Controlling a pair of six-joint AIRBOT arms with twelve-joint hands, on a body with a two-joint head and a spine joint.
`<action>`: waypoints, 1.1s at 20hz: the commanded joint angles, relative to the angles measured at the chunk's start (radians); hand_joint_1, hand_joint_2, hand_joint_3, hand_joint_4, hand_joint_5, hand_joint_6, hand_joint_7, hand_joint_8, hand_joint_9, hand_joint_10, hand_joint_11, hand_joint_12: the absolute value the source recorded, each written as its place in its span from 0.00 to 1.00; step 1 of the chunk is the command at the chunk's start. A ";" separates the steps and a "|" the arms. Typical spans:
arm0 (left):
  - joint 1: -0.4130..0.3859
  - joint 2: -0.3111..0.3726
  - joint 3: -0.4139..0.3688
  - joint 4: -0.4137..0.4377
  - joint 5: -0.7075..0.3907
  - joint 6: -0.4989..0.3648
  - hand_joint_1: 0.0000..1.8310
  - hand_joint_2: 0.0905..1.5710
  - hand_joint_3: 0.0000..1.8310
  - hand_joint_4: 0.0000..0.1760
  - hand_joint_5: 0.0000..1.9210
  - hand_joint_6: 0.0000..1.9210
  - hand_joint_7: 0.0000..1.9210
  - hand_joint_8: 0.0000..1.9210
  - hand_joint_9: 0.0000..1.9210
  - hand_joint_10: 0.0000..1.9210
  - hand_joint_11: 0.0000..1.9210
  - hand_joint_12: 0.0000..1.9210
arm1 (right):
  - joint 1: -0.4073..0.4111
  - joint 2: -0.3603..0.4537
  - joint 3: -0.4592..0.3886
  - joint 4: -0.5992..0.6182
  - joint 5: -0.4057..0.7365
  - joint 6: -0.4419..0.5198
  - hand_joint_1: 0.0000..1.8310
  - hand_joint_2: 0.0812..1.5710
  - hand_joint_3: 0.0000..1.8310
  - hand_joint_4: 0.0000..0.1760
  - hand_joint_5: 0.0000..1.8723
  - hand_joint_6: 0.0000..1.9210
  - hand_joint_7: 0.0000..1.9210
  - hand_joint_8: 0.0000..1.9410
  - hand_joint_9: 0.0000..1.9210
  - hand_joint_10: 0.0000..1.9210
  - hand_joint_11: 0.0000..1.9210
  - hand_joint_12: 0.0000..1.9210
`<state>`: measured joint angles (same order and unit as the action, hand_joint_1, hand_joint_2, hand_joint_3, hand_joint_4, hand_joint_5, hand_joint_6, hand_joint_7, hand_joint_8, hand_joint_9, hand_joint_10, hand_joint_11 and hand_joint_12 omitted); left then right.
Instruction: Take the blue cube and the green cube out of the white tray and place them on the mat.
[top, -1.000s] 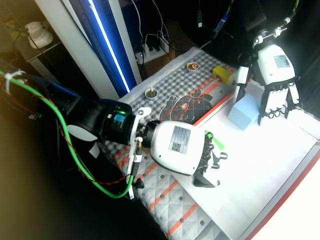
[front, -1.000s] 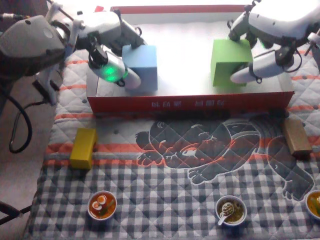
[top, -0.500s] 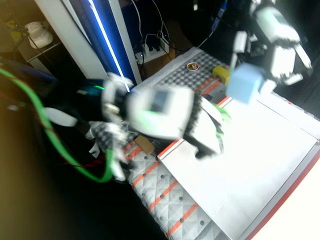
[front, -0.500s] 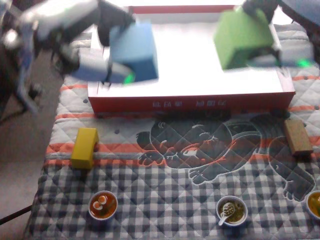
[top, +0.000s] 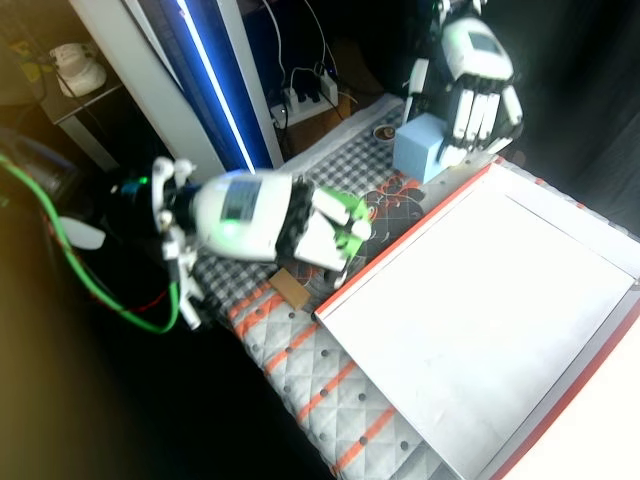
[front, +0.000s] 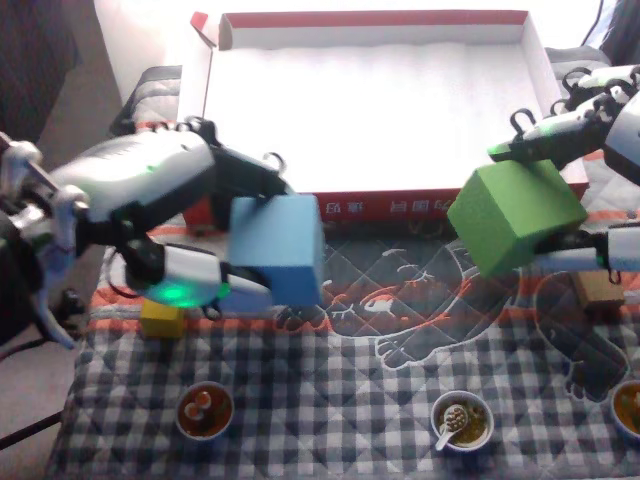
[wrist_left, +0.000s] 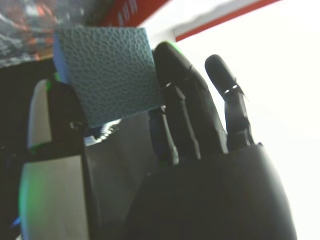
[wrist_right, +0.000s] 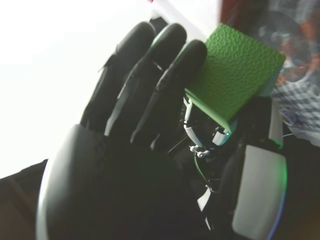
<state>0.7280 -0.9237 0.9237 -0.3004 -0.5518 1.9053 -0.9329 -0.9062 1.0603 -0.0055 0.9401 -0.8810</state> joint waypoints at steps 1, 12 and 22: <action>-0.010 -0.005 0.011 0.002 -0.106 -0.007 0.51 0.62 0.00 0.59 0.39 0.14 0.30 0.23 0.21 0.51 0.01 0.78 | 0.003 -0.007 0.002 0.002 0.125 0.012 0.55 0.57 0.00 0.00 0.31 0.00 0.37 0.00 0.42 0.00 0.22 0.46; 0.066 0.055 -0.022 0.046 -0.332 -0.269 0.38 0.47 0.00 1.00 0.00 0.00 0.00 0.00 0.00 0.00 0.00 0.00 | -0.032 0.019 -0.013 0.037 0.230 0.039 0.54 0.56 0.00 0.91 0.00 0.00 0.00 0.00 0.00 0.00 0.00 0.00; 0.287 0.128 0.018 0.033 -1.054 -0.966 0.36 0.50 0.00 1.00 0.00 0.00 0.00 0.00 0.00 0.00 0.03 0.01 | -0.095 0.038 -0.035 0.150 0.740 0.055 0.25 0.65 0.00 0.29 0.05 0.00 0.19 0.00 0.22 0.01 0.19 0.07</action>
<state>1.0279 -0.7918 0.9401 -0.2970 -1.4353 0.9463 -1.0389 -0.8722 1.0256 0.1379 1.5349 -0.8307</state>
